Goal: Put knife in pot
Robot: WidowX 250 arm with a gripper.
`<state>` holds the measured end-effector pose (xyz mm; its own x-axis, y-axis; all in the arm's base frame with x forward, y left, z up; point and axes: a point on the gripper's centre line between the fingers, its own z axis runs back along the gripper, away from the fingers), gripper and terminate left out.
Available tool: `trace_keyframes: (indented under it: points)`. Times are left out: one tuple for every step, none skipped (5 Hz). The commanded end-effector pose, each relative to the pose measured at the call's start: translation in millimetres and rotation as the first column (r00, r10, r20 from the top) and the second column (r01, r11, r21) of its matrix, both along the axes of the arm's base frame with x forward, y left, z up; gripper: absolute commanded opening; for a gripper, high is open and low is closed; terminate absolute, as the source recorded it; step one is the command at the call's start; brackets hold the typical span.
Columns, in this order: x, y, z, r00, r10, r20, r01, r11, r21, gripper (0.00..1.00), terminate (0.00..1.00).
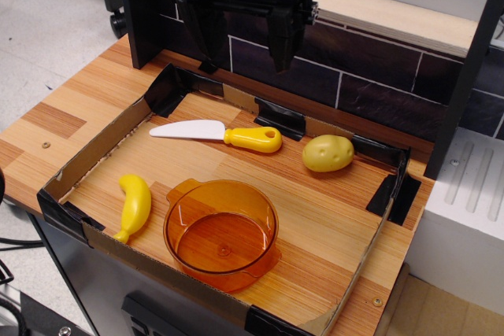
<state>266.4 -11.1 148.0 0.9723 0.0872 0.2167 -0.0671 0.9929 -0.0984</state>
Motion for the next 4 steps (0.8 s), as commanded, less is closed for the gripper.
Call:
trace_keyframes:
  points:
    - [0,0,0,1.0,0.0,0.0,0.0,1.0,0.0,1.0,0.0]
    - [14,-3,-7,0.968,-0.247,0.044,0.25,0.965,-0.085,1.0,0.0]
    - [20,1,-12,0.877,-0.479,0.042,0.481,0.873,-0.08,1.0,0.0]
    - [31,11,-21,0.732,-0.681,0.006,0.678,0.728,-0.104,1.0,0.0]
